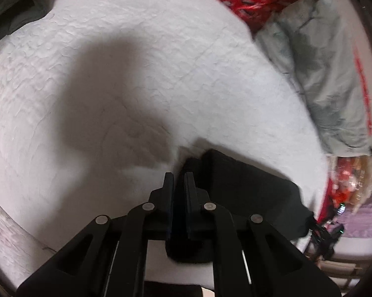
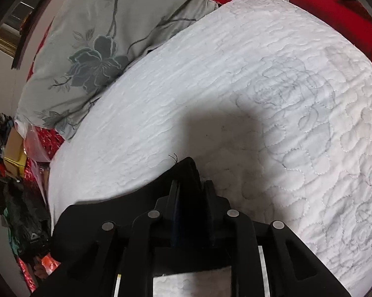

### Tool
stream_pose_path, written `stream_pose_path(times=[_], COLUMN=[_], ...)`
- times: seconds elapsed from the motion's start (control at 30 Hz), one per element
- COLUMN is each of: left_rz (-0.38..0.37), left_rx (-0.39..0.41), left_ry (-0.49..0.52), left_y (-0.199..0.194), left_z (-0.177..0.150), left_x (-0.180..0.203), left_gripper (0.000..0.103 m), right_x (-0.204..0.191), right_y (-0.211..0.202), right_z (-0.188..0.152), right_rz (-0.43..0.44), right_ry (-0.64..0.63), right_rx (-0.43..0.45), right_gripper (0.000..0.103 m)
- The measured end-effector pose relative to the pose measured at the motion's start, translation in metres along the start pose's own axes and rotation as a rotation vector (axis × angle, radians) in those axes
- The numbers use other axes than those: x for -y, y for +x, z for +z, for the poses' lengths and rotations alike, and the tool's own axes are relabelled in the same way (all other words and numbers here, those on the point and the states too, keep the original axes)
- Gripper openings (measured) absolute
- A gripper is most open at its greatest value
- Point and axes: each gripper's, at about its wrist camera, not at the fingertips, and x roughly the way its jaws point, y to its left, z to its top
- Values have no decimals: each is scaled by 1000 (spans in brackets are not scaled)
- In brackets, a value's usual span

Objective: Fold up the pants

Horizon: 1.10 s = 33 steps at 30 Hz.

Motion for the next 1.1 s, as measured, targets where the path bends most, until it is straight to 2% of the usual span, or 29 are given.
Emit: stream_pose_path(times=[0.03, 0.07, 0.1, 0.17, 0.27, 0.37, 0.4, 0.43, 0.47, 0.5, 0.57, 0.63, 0.67, 0.73, 0.77, 0.9, 0.97, 1.03, 1.1], left_rz=[-30, -57, -80, -90, -76, -33, -10, 9, 32, 62, 85, 110, 107, 105, 104, 116, 119, 76, 9], left_rx=[-3, -3, 5, 20, 4, -20, -21, -17, -10, -8, -24, -46, -55, -36, -20, 102, 173, 182, 139], left_ry=[11, 19, 32, 65, 107, 96, 83, 75, 69, 64, 55, 45, 36, 18, 14, -29, -21, 14, 62], left_y=[-6, -11, -16, -19, -9, 7, 13, 15, 14, 14, 16, 22, 26, 22, 18, -18, -40, -46, -37], left_z=[-6, -12, -20, -34, -50, -50, -50, -49, -51, -52, -56, -58, -59, -61, -63, -81, -97, -115, -133], left_x=[1, 2, 3, 8, 18, 20, 20, 20, 17, 14, 4, -5, -8, -8, -5, 6, 22, 47, 81], left_gripper=[14, 26, 44, 60, 61, 61, 60, 56, 41, 31, 28, 28, 28, 28, 28, 28, 28, 30, 41], right_x=[1, 1, 3, 8, 16, 16, 13, 9, 6, 5, 10, 19, 26, 34, 35, 34, 37, 40, 45], right_y=[-5, -10, -15, -23, -23, -14, -12, -11, -12, -15, -23, -22, -18, -17, -19, -35, -50, -59, -65], right_z=[-2, -3, -6, -12, -21, -29, -32, -34, -36, -37, -38, -40, -42, -44, -44, -39, -32, -26, -19], right_rz=[14, 23, 25, 29, 26, 13, 11, 0, -18, -2, 16, -5, -38, -6, 9, 70, 109, 116, 132], right_ry=[-3, -4, -5, -3, 7, -1, -20, -42, -65, -73, -57, -51, -48, -14, 1, 14, 17, 18, 16], right_rx=[3, 5, 9, 12, -8, -34, -33, -30, -25, -24, -6, -20, -37, -42, -33, -17, 14, 35, 36], right_gripper=[31, 34, 41, 46, 47, 47, 42, 32, 24, 17, 16, 14, 14, 15, 19, 22, 30, 39, 39])
